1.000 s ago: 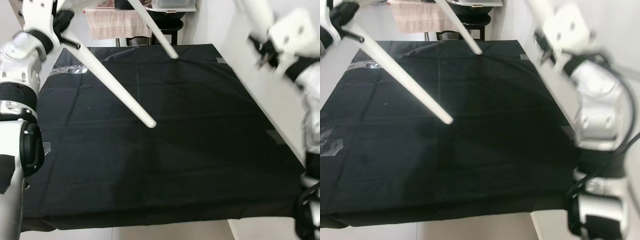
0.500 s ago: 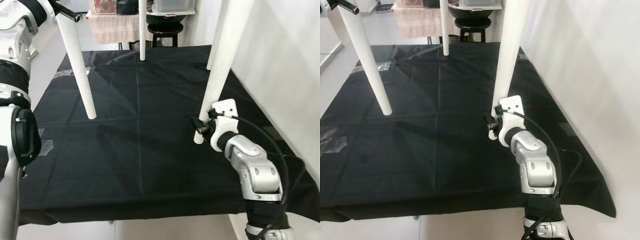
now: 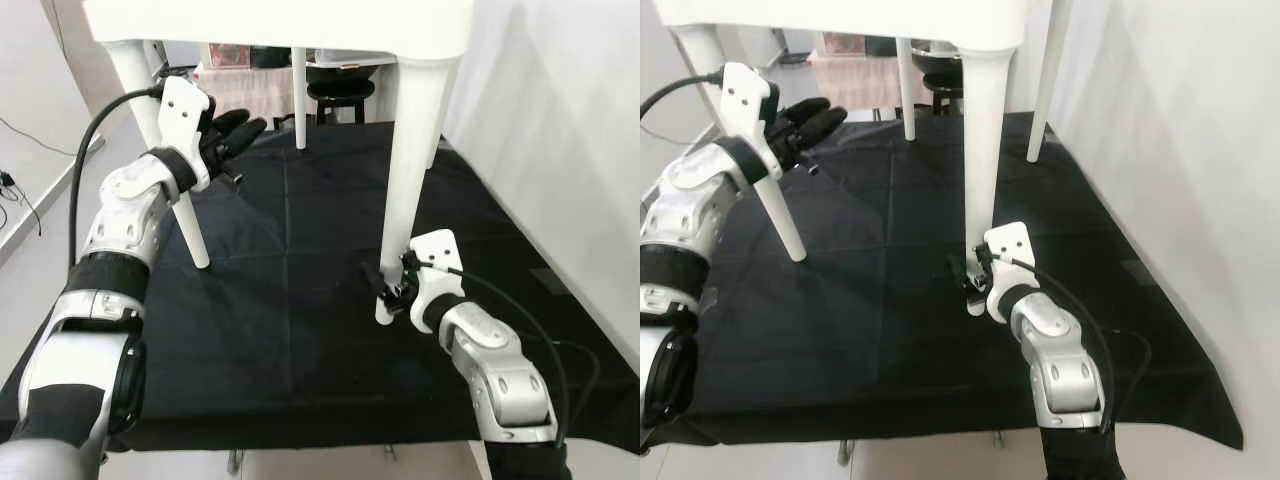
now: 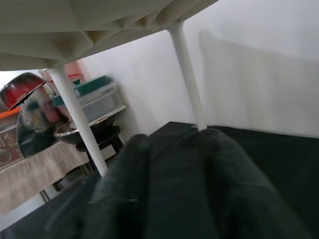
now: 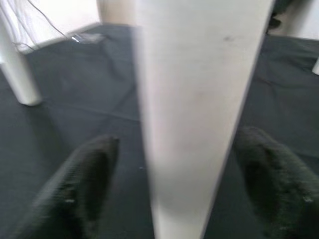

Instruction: Building children table

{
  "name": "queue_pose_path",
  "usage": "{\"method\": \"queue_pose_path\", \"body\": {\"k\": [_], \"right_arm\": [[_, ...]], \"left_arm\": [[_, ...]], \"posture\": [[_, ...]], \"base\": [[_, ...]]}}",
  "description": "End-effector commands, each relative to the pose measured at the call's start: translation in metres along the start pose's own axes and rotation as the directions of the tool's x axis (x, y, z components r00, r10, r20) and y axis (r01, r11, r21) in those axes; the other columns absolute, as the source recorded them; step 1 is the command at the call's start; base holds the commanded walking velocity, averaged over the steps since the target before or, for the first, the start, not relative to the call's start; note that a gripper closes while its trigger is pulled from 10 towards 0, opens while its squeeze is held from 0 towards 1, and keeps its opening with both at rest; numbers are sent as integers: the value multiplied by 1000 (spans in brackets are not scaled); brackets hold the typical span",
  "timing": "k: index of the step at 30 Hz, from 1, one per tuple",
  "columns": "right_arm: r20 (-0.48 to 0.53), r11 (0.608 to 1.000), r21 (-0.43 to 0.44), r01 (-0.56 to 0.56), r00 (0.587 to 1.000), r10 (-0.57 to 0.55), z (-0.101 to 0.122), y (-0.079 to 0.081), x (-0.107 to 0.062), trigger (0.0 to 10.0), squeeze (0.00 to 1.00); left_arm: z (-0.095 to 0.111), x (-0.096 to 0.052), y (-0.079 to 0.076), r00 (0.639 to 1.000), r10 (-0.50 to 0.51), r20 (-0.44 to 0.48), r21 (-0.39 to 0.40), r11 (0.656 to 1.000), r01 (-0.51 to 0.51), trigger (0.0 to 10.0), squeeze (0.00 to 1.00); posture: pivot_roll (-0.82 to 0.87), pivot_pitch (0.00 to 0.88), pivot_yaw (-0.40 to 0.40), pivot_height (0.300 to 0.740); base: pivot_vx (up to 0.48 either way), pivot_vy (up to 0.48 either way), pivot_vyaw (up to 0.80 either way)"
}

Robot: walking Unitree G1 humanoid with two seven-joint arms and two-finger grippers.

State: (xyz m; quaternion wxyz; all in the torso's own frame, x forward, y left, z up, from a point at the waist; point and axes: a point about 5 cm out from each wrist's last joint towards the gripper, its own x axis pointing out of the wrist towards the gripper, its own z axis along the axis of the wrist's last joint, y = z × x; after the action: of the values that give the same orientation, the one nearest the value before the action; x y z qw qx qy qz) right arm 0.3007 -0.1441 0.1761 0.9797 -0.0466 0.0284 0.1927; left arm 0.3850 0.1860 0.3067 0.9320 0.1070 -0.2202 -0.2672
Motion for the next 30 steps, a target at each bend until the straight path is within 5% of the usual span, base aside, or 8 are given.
{"method": "queue_pose_path", "body": {"k": [1, 7, 13, 14, 16, 17, 21, 30], "right_arm": [[35, 998, 12, -54, 998, 54, 2, 6, -5, 10000, 1000], [21, 995, 13, -99, 995, 99, -10, 9, -23, 10000, 1000], [-49, 999, -10, -31, 998, 30, -32, 5, -28, 10000, 1000], [-59, 1000, -5, -18, 998, 17, -34, 2, -26, 10000, 188], [-67, 1000, 2, -4, 998, 4, -37, -2, -24, 10000, 188], [-71, 1000, -1, 16, 997, -16, -38, -7, -24, 10000, 0], [-80, 998, -17, 61, 995, -62, -40, -21, -24, 10000, 0], [-67, 998, -16, 67, 995, -68, -38, -21, -22, 10000, 0]], "left_arm": [[-4, -8, 1, 1000, 13, -17, -29, 999, -13, 10000, 1000], [-26, -37, -9, 995, 54, -82, -70, 996, -59, 10000, 1000], [-70, -74, -26, 939, 218, -267, -139, 955, -261, 10000, 1000], [-78, -79, -34, 922, 243, -301, -137, 946, -294, 10000, 922], [-86, -87, -45, 898, 272, -346, -132, 933, -334, 10000, 922], [-93, -94, -53, 876, 287, -387, -135, 922, -362, 10000, 0], [-105, -111, -62, 814, 355, -459, -116, 885, -451, 10000, 0], [-105, -118, -65, 782, 389, -487, -82, 871, -484, 10000, 0]], "posture": [[-66, 0, 48, 740], [-66, 0, 46, 740], [-64, 0, 36, 740], [-56, 0, 29, 740], [-54, 0, 28, 740], [-48, 0, 20, 740], [-41, 0, 15, 740], [-38, 0, 13, 740]], "base": [[0, 0, 0], [0, 0, 0], [0, 0, 0], [0, 0, 0], [0, 0, 0], [0, 0, 0], [0, 0, 0], [-220, 0, 0]]}}
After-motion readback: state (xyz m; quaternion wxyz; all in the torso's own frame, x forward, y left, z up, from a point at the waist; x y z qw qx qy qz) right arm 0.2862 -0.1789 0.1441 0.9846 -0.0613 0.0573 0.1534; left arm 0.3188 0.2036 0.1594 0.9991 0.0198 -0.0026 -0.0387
